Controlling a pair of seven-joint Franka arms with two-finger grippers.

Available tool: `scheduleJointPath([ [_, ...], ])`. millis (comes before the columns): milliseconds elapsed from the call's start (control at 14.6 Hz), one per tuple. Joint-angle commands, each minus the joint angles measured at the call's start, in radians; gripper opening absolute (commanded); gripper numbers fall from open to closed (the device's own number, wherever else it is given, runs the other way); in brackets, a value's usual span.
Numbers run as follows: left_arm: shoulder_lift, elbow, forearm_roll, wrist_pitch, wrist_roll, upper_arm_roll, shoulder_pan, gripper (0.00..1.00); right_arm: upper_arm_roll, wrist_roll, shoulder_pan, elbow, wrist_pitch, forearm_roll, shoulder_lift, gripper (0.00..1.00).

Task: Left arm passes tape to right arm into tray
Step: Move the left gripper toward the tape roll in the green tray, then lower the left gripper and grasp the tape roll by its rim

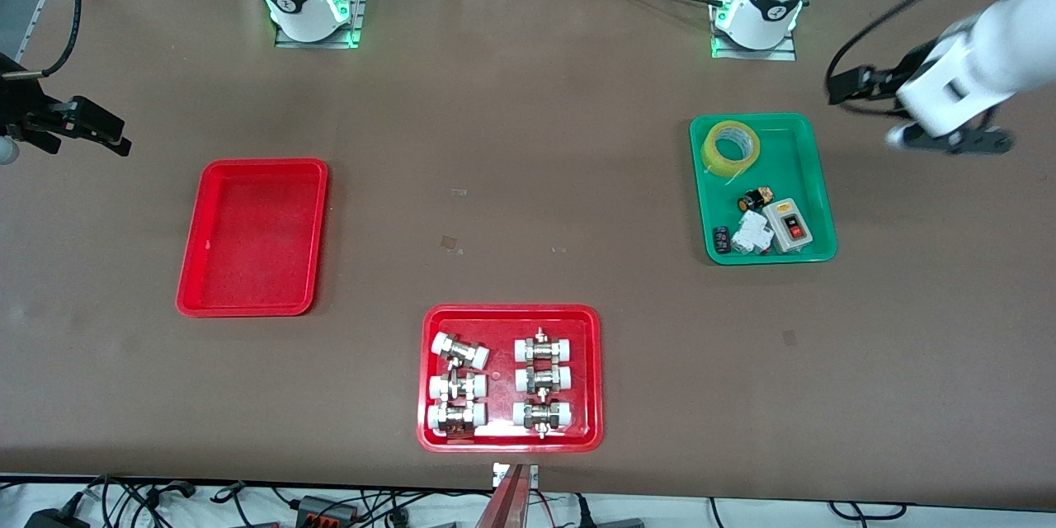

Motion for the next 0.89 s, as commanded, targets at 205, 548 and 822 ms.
scheduleJointPath([
  [205,-0.046,-0.457,0.007,0.358,-0.103,-0.079,0.002,1.0,0.002,-0.006,0.006,0.002,-0.021,0.01,-0.005,1.0],
  [548,0.032,-0.684,0.004,0.677,-0.1,-0.079,0.016,1.0,0.002,-0.005,0.006,0.002,-0.031,0.01,-0.005,1.0],
  [822,0.137,-0.724,0.001,0.8,-0.089,-0.08,0.075,1.0,0.002,-0.003,0.006,0.002,-0.032,0.013,-0.002,1.0],
])
